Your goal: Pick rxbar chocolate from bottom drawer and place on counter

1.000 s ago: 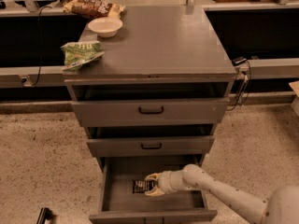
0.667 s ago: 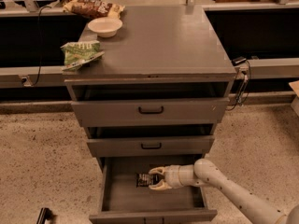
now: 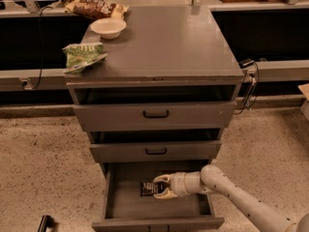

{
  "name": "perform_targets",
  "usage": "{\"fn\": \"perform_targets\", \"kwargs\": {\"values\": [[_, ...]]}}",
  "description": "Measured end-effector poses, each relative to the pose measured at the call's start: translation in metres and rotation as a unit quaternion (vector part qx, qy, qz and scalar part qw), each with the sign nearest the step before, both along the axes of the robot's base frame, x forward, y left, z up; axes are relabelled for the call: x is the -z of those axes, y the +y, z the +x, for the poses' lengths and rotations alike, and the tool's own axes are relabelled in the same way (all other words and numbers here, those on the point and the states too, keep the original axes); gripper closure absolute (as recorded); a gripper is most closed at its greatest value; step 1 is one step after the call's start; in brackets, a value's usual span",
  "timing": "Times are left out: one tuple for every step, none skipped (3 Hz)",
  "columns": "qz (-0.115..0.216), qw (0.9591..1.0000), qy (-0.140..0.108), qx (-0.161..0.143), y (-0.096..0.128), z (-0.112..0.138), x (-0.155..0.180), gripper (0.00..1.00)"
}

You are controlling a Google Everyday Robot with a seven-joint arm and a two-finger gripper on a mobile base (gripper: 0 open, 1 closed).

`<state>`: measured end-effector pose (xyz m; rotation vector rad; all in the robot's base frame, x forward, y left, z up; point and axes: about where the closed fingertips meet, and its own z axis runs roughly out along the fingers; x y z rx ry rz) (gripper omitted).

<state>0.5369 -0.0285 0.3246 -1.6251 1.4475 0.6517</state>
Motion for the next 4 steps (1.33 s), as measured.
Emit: {"fn": "perform_targets", "kwargs": {"values": [[-0.023,0.9995,-0.012,-0.016,-0.016,-0.007,-0.027,1.0],[-0.055,0.9975,-0.025,-0.036,-0.044,-0.026,-0.078,1.0],[-0.102,0.9925,-0.026,-0.063,-0.078,-0.053,-0.148,1.0],[-0.142,0.9863,-0.005,-0.083,-0.103,-0.058,-0.222,1.0]]}}
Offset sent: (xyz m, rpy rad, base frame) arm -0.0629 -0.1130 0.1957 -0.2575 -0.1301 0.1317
